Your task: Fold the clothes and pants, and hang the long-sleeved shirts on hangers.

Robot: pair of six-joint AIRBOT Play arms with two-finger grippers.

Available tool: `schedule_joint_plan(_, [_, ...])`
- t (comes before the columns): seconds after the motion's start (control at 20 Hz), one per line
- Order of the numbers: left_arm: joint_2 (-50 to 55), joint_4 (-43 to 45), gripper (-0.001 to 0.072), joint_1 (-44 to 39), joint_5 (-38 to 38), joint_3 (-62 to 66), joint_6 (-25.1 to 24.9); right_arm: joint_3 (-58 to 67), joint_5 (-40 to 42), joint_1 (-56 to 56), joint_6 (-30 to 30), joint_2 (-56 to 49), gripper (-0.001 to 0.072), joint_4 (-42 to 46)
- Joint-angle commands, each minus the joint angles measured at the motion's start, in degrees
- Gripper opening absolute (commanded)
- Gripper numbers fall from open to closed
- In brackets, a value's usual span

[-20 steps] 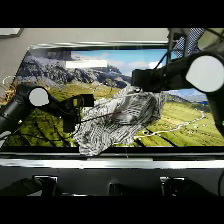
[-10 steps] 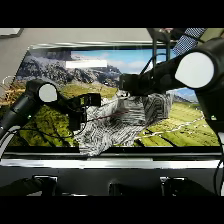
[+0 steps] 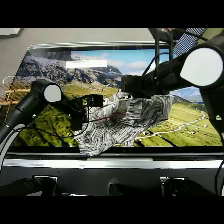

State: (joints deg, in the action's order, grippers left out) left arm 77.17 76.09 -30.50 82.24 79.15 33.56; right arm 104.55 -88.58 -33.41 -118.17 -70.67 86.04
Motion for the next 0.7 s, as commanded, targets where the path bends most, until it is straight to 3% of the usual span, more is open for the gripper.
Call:
schedule_joint_plan(0.0, [0.8, -3.8, 0.0041, -0.3, -3.8, 0.1, 1.3, 0.1, -0.7, 0.0, -0.1, 0.0, 0.0042, 0.2])
schedule_joint_plan(0.2, [0.9, -8.5, 0.0041, -0.3, -7.4, 0.1, 1.4, 0.1, -0.6, 0.0, -0.1, -0.9, 0.0043, 0.6])
schedule_joint_plan(0.6, [1.3, -8.6, 0.004, -1.0, -6.8, 0.1, 1.6, 0.1, 0.2, 0.0, 0.9, -1.5, 0.0044, -1.7])
schedule_joint_plan(0.65, [1.3, -8.6, 0.004, -1.0, -6.9, 0.1, 1.6, 0.1, -0.3, 0.0, 1.0, -1.5, 0.0077, -1.6])
